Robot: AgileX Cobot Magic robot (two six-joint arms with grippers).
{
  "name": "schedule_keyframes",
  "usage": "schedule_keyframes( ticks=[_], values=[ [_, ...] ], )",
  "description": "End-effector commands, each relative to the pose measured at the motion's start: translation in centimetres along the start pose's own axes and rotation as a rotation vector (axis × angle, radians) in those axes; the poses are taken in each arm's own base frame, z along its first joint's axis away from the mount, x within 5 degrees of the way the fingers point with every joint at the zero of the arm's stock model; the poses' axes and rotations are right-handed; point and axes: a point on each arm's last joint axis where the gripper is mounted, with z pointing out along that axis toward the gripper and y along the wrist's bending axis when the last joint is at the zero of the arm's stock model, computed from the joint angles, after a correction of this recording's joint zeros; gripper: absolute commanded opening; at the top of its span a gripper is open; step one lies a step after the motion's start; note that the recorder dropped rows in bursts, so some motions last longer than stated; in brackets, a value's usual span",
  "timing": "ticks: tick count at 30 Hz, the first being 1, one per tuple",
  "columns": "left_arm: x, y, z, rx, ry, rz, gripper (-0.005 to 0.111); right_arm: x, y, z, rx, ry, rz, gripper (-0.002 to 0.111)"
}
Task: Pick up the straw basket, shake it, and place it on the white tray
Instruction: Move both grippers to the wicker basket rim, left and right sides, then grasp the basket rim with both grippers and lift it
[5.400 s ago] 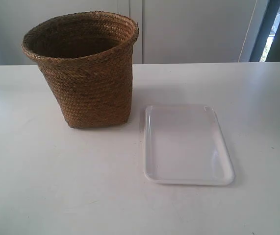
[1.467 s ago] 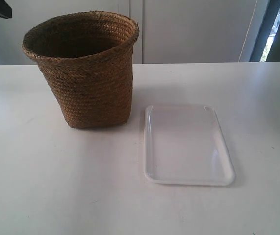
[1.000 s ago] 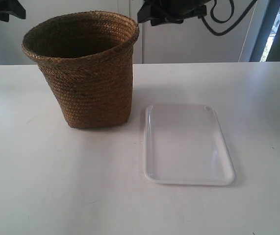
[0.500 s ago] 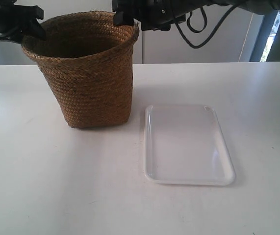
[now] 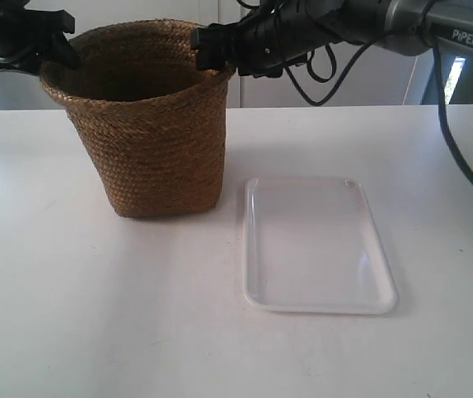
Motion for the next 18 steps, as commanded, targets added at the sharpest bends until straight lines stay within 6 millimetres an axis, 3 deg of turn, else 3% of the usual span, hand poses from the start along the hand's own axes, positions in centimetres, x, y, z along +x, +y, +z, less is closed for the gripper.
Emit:
schedule_keyframes(
  ticks=[1,7,13,16,18],
  values=[
    [0.2,-0.4,-0.1,0.024,0.028,-0.001,0.059,-0.1,-0.3,0.3,0.011,-0.019,-0.002,0.065],
    [0.7,0.1,1.1,0.028,0.063,-0.014,0.059,0.8,-0.7,1.3,0.009,0.022,0.017,0.063],
    [1.3,0.7,2.9,0.042,0.100,-0.044,0.057,1.1,-0.9,1.7,0.015,0.024,0.059,0.049],
    [1.3,0.8,3.2,0.038,0.099,-0.047,0.041,0.8,-0.9,1.6,0.019,0.000,0.078,0.033],
    [1.3,0.8,3.2,0.038,0.099,-0.047,0.021,0.7,-0.9,1.6,0.019,-0.004,0.093,0.019]
  ],
)
